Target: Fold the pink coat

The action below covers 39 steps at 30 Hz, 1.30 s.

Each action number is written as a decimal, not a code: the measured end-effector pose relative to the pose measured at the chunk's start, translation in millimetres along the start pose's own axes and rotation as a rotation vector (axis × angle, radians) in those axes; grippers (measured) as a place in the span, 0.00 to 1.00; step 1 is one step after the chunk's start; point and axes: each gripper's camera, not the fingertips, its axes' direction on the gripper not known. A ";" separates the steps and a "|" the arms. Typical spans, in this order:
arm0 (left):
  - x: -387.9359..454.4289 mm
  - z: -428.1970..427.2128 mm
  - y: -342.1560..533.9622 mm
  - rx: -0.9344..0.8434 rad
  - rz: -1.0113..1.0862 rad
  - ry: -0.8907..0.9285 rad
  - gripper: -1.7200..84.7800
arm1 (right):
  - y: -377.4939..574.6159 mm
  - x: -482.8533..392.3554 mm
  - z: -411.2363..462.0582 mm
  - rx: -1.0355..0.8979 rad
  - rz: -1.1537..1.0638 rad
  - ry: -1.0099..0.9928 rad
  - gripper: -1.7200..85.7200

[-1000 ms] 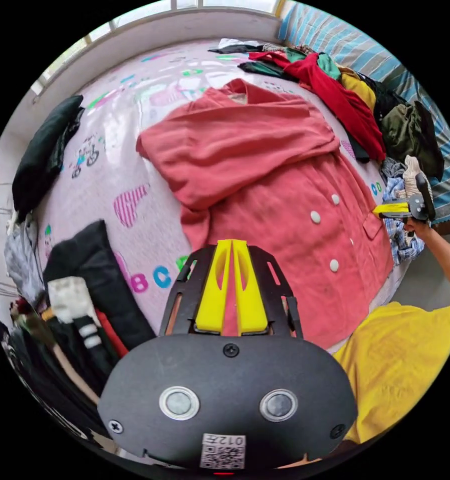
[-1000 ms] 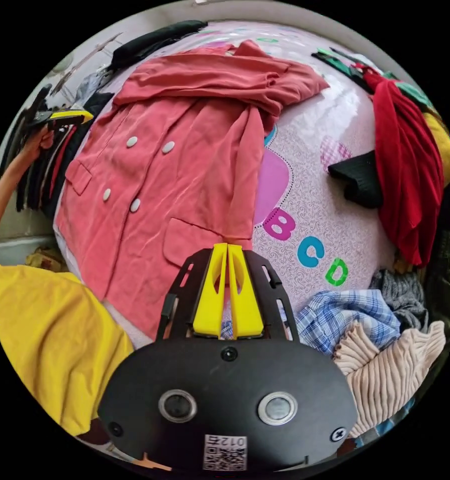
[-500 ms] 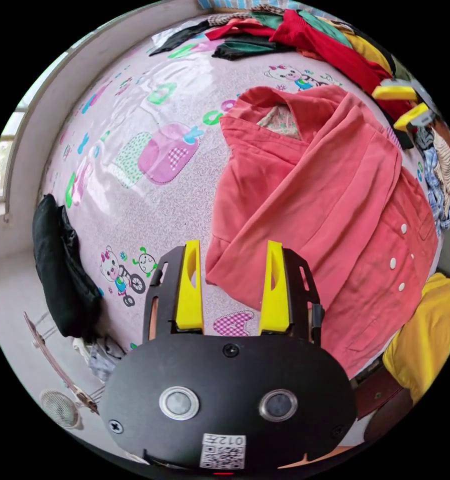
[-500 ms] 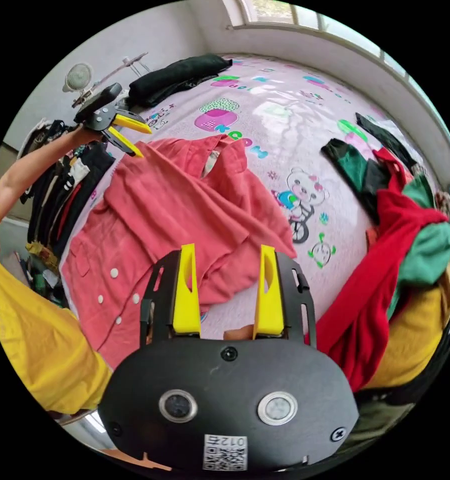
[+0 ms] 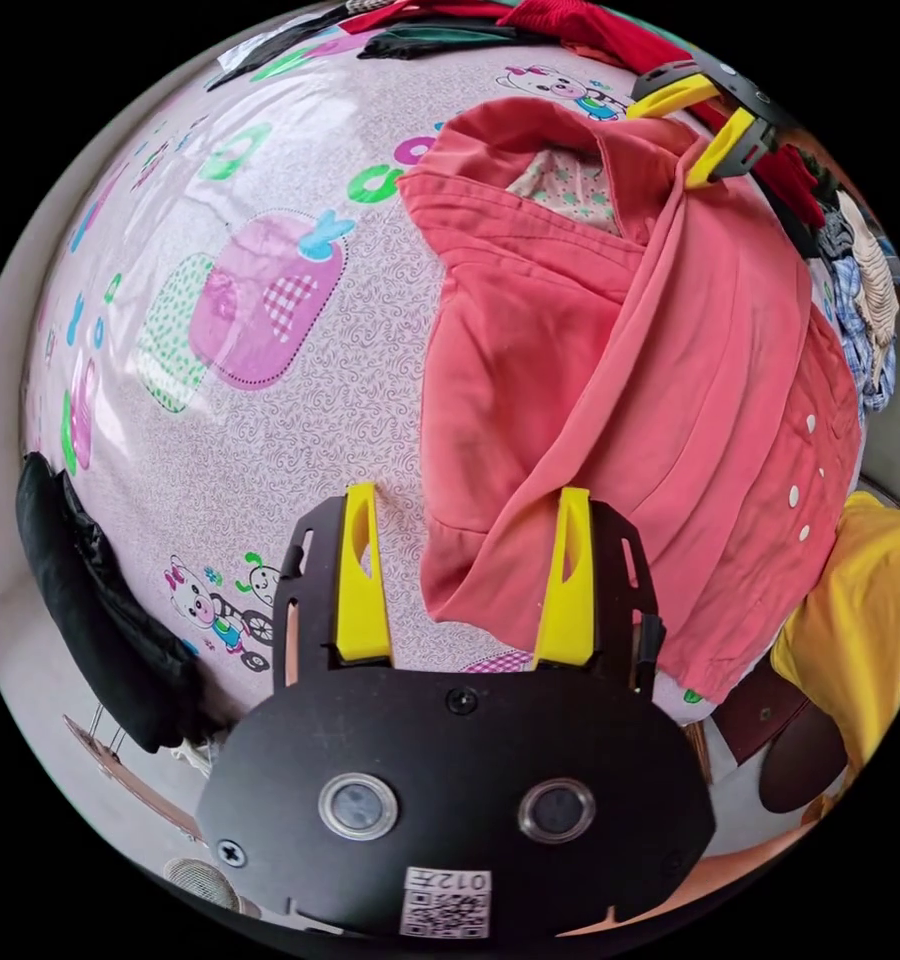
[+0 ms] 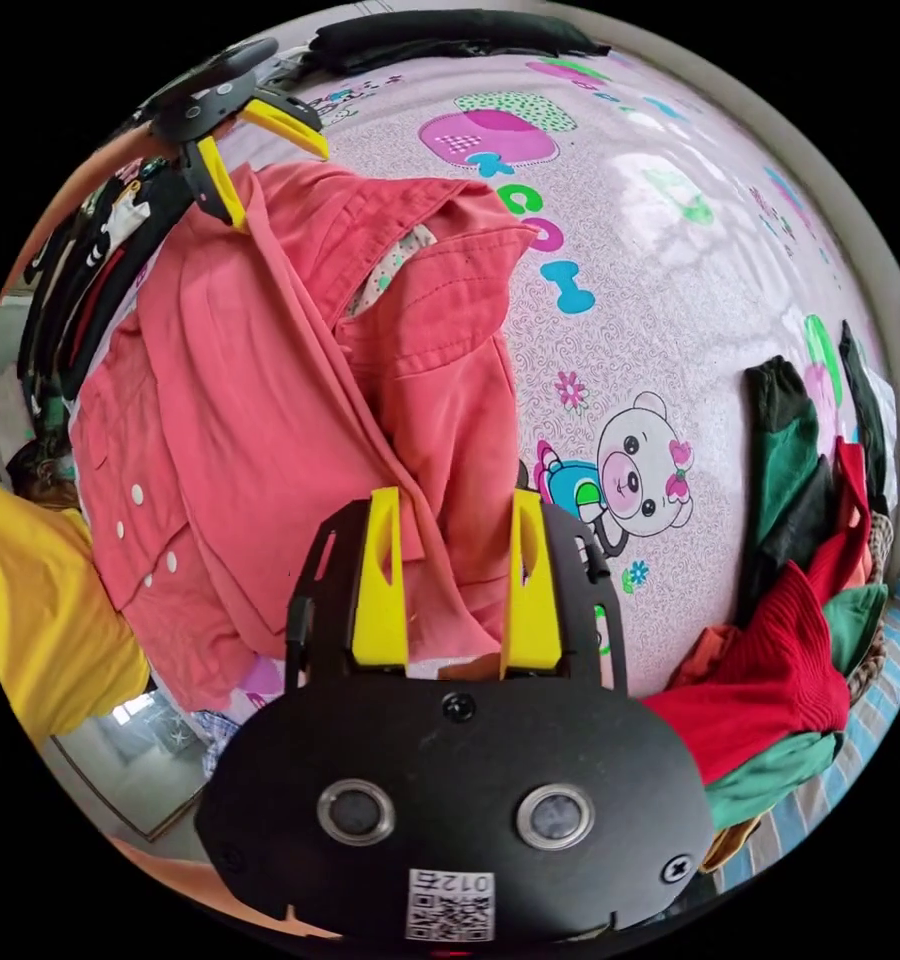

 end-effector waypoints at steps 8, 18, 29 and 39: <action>41.9 -11.7 7.7 0.053 0.065 0.004 0.18 | 12.4 -10.3 20.4 0.107 0.116 -0.117 0.11; 121.8 -49.1 55.1 0.121 -0.004 -0.049 0.09 | 35.0 -82.3 32.0 0.149 0.058 -0.022 0.05; 351.9 -130.9 207.6 0.347 -0.044 -0.476 0.07 | 156.0 -275.0 -8.7 0.400 -0.031 0.137 0.05; 679.9 -89.2 365.6 0.422 0.019 -0.989 0.07 | 273.9 -512.9 64.1 0.407 -0.151 0.407 0.05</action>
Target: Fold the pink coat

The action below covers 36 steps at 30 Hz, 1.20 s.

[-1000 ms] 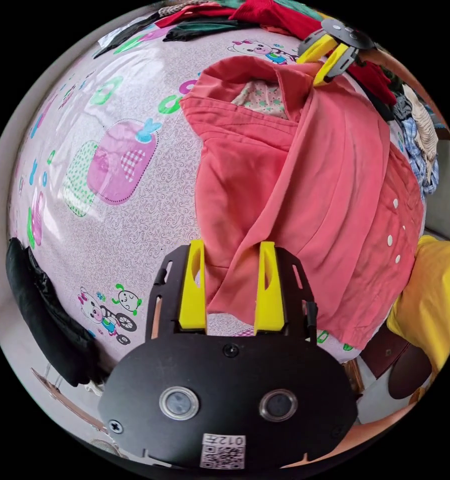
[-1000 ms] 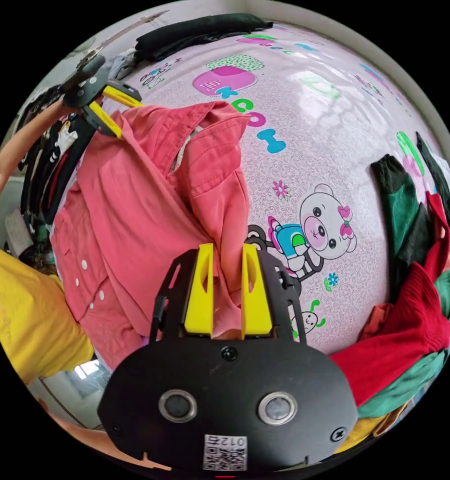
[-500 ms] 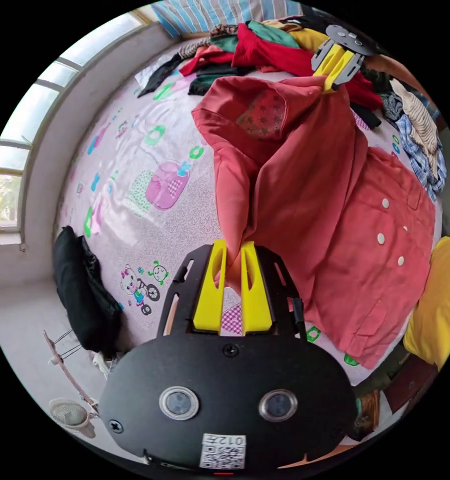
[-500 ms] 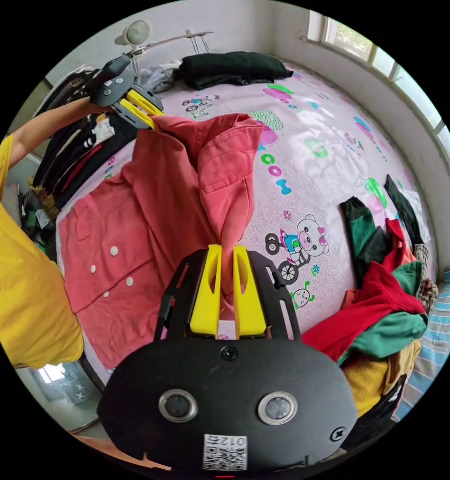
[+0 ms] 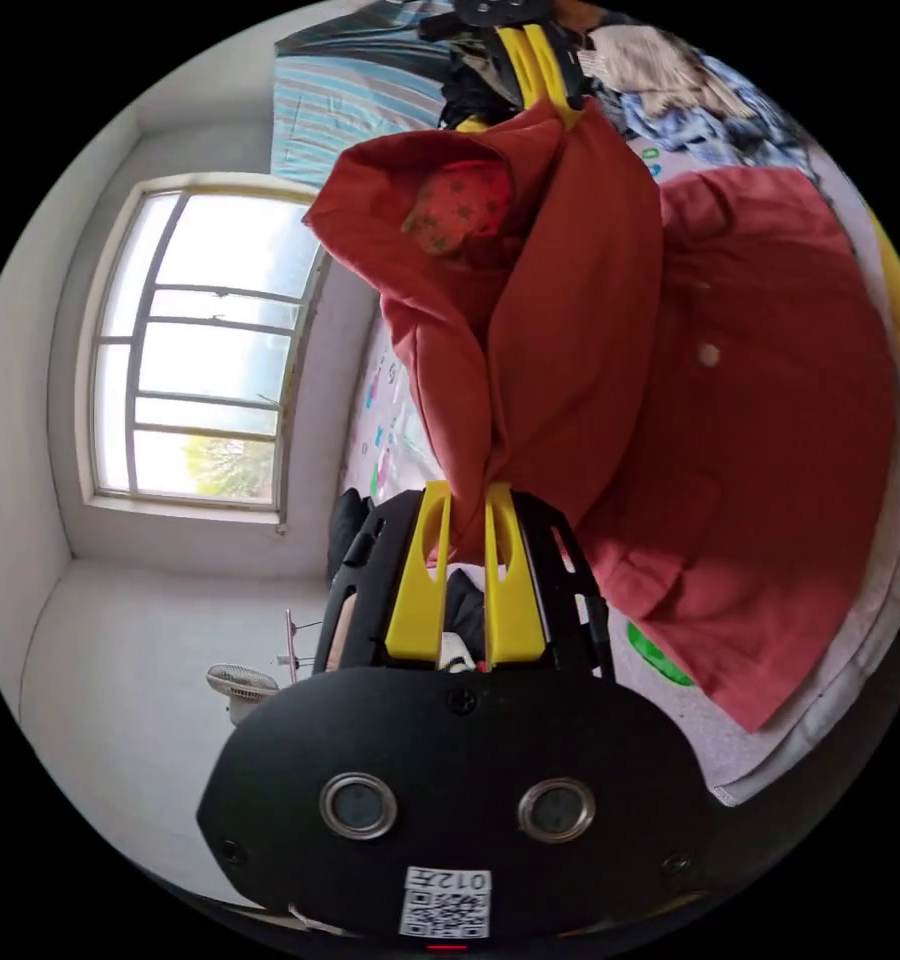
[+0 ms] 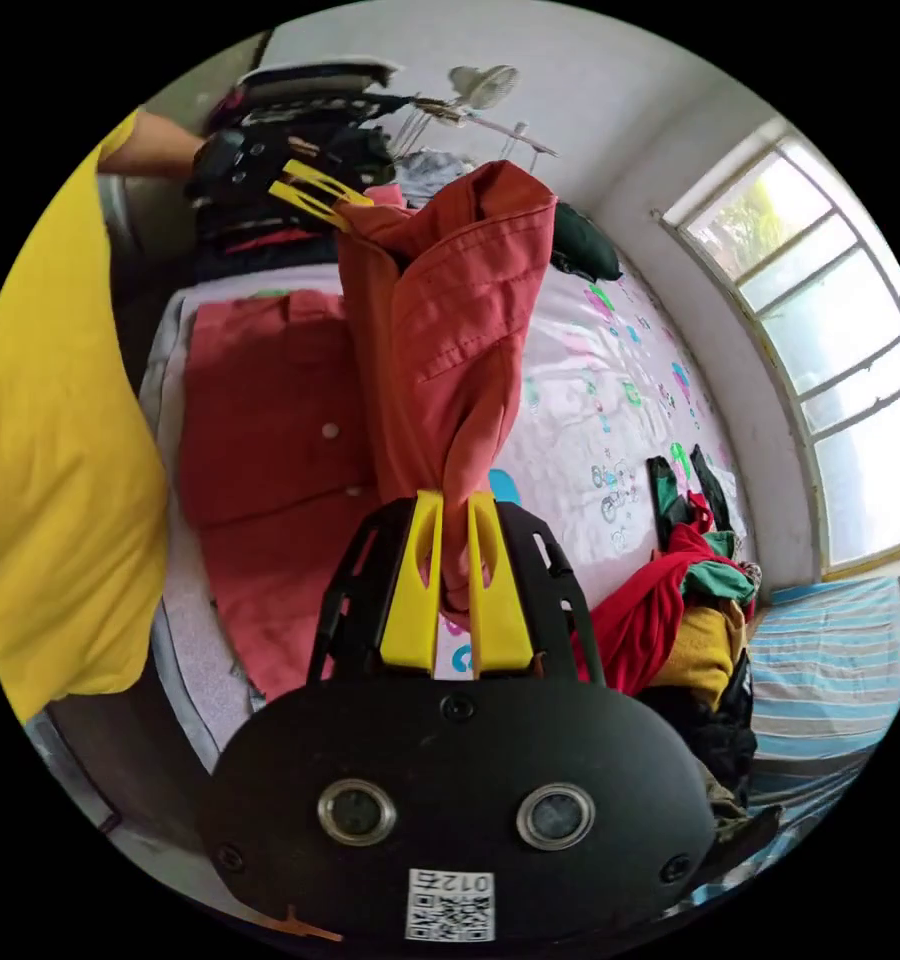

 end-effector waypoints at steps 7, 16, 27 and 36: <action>174.1 -90.5 52.0 -0.113 0.223 -0.060 0.06 | 69.5 -198.3 57.6 -0.129 -0.332 0.188 0.07; 208.3 -171.4 138.7 -0.287 0.134 -0.301 0.03 | 127.9 -258.9 49.3 -0.088 -0.303 0.263 0.10; 95.0 -182.1 177.5 -0.418 -0.680 0.392 0.02 | 184.9 -167.5 -10.9 0.039 0.487 -0.199 0.05; 131.0 -68.0 200.3 -0.680 -0.471 0.599 0.02 | 197.5 -170.4 75.8 -0.308 0.506 -0.339 0.03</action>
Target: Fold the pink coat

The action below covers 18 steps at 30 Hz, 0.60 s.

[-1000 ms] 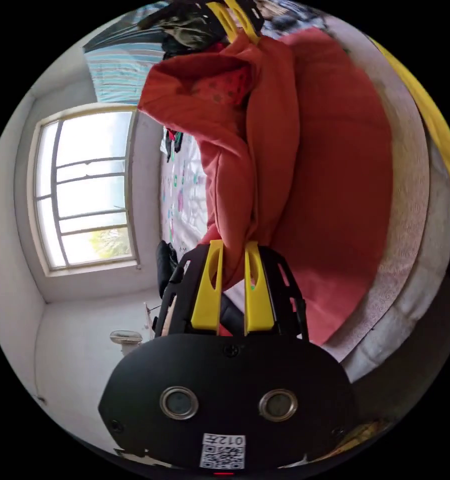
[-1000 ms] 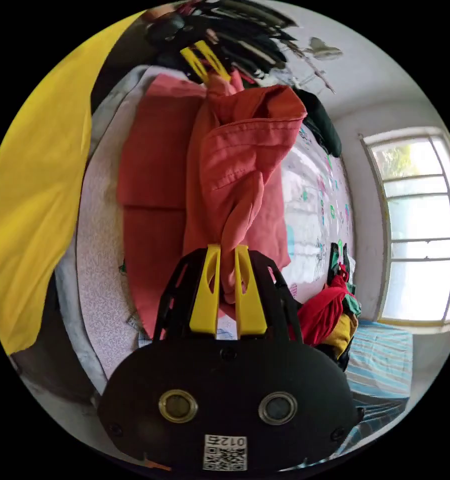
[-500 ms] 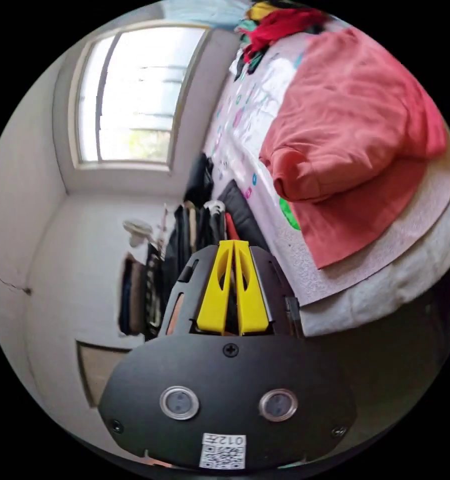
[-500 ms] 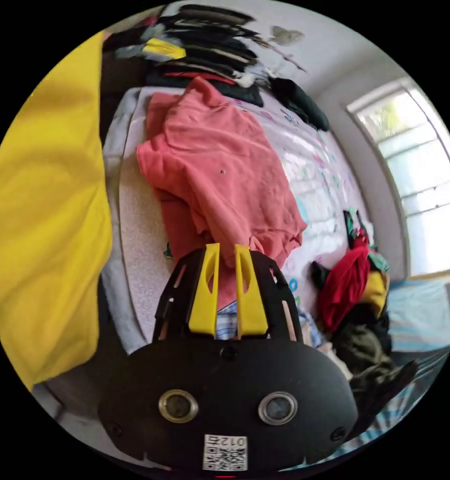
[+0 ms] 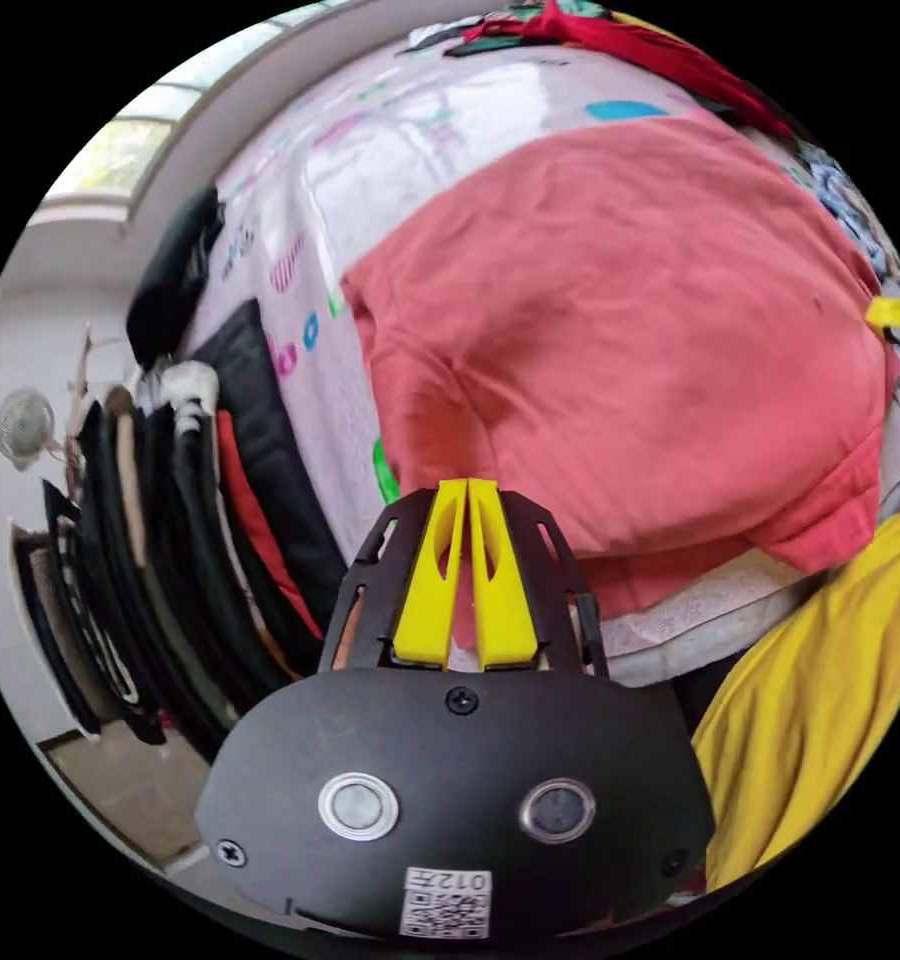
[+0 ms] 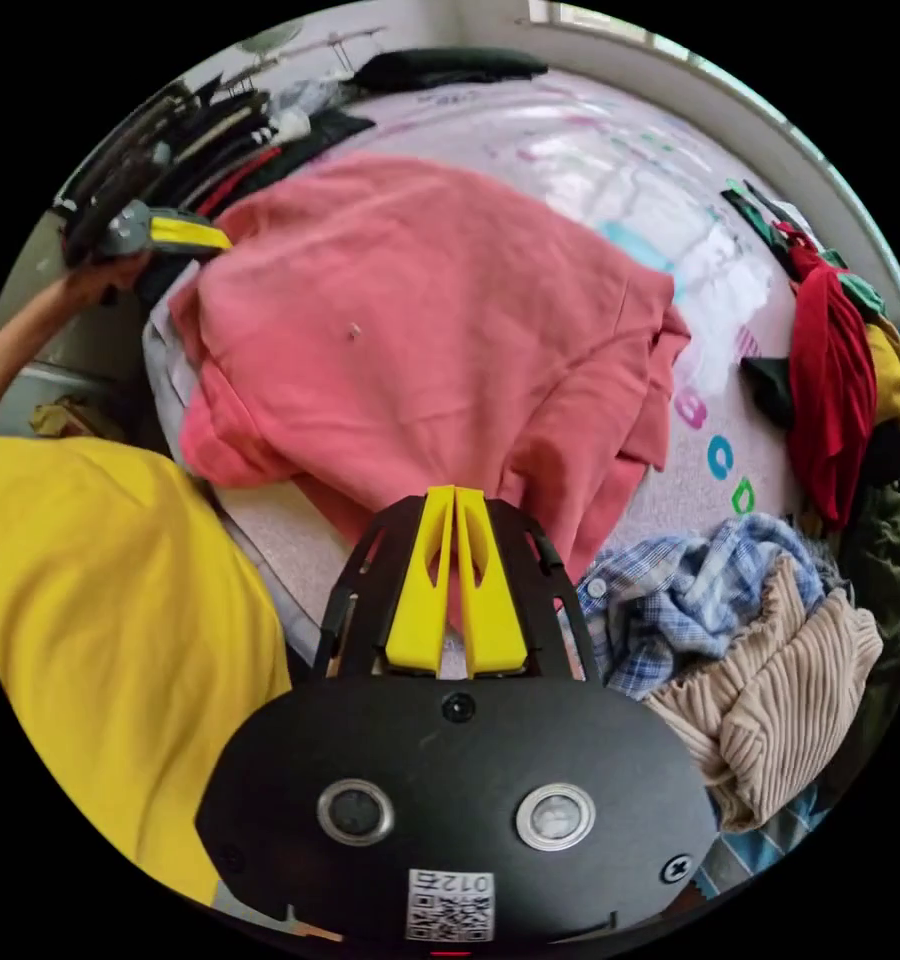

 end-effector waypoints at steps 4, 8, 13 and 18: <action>-51.2 31.1 28.8 0.066 -0.147 0.298 0.02 | 26.7 22.3 5.4 0.080 0.103 -0.104 0.03; -81.4 15.5 38.6 0.115 -0.232 0.356 0.02 | 32.5 23.7 -30.3 0.161 0.103 -0.072 0.03; -112.8 -1.3 48.4 0.154 -0.407 0.294 0.02 | 13.0 16.7 -52.1 0.263 0.012 -0.140 0.04; -124.4 9.0 40.9 0.127 -0.436 0.326 0.03 | -9.2 7.1 -39.4 0.209 -0.094 -0.086 0.04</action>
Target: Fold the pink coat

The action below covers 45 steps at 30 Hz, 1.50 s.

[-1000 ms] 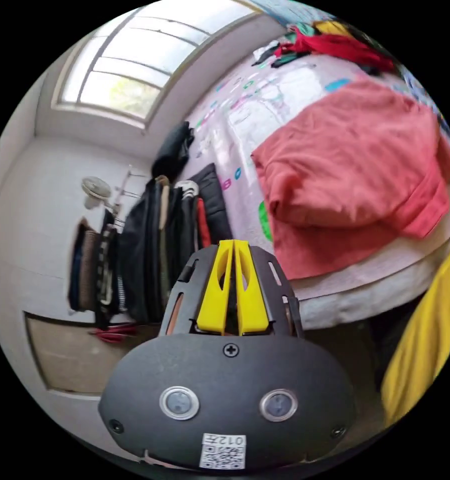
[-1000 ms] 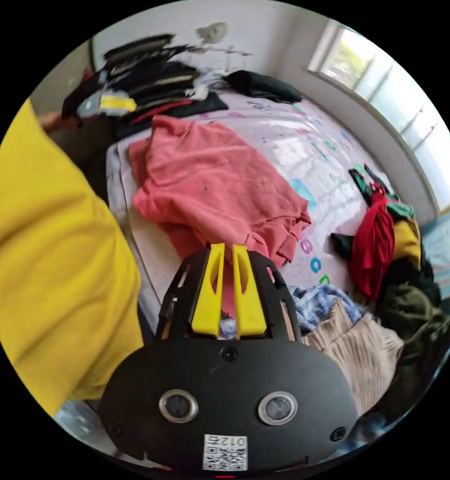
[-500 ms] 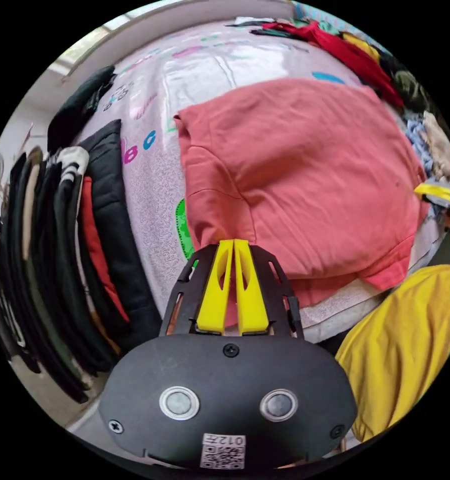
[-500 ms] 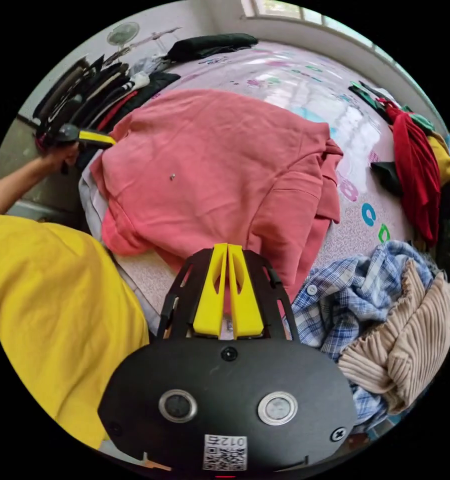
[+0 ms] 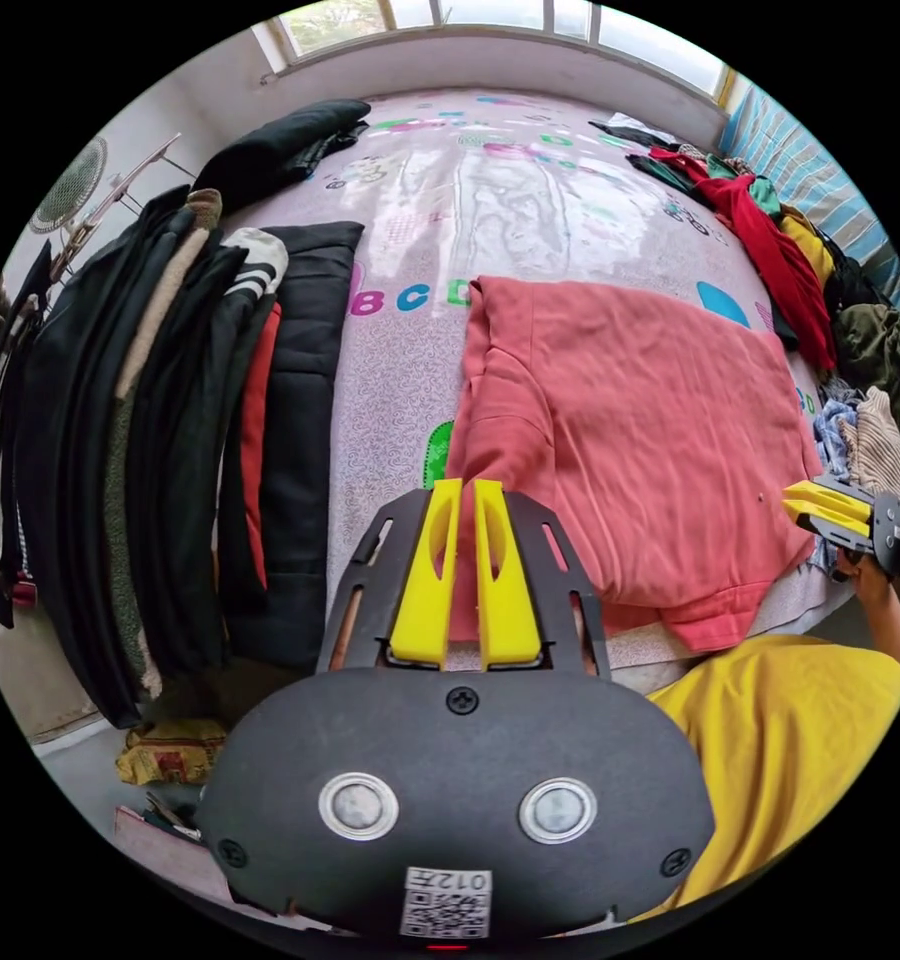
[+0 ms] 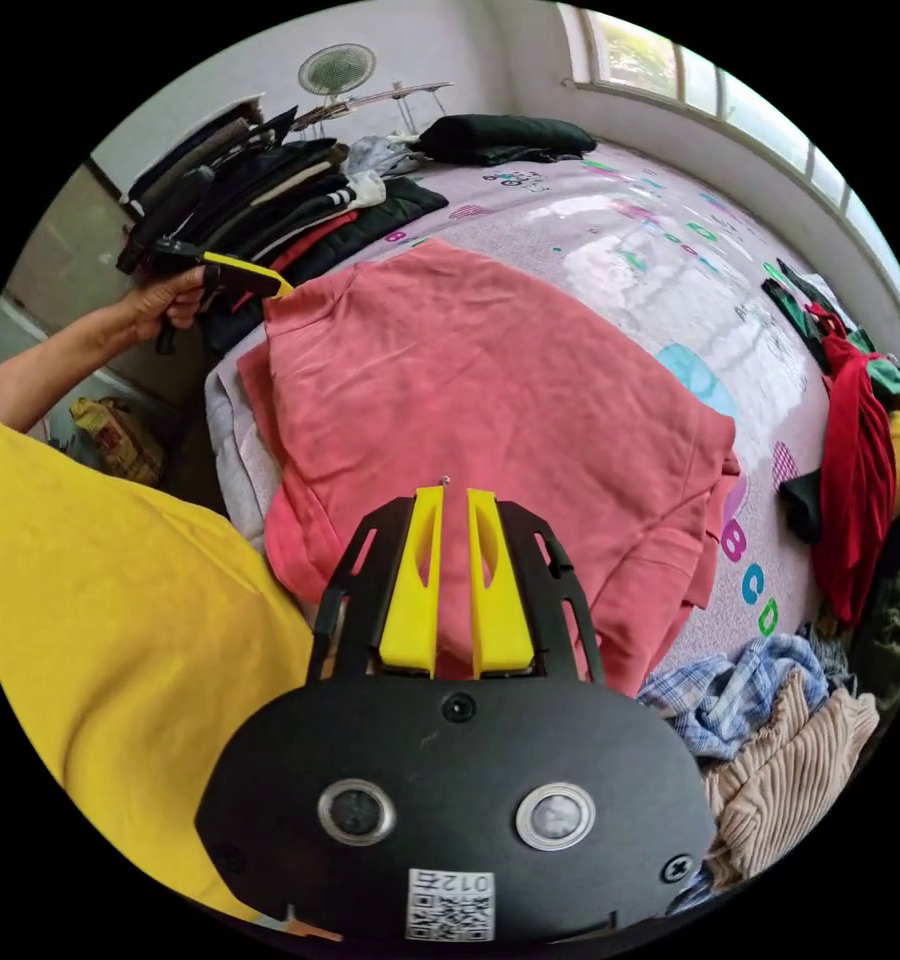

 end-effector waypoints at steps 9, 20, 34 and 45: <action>-0.4 12.9 -33.8 -0.076 0.006 0.017 0.04 | -18.4 13.6 2.2 -0.062 -0.061 0.026 0.04; 11.5 -46.2 -78.2 0.118 -0.057 -0.150 0.02 | 46.4 53.1 -103.4 -0.179 0.028 -0.154 0.03; 336.1 -27.3 -190.8 -0.048 1.020 0.209 0.02 | 127.0 149.5 -197.0 -0.236 0.604 -0.108 0.04; 300.3 -33.4 -269.1 -0.058 0.800 0.212 0.02 | -10.6 287.7 -249.3 0.229 0.712 -0.168 0.05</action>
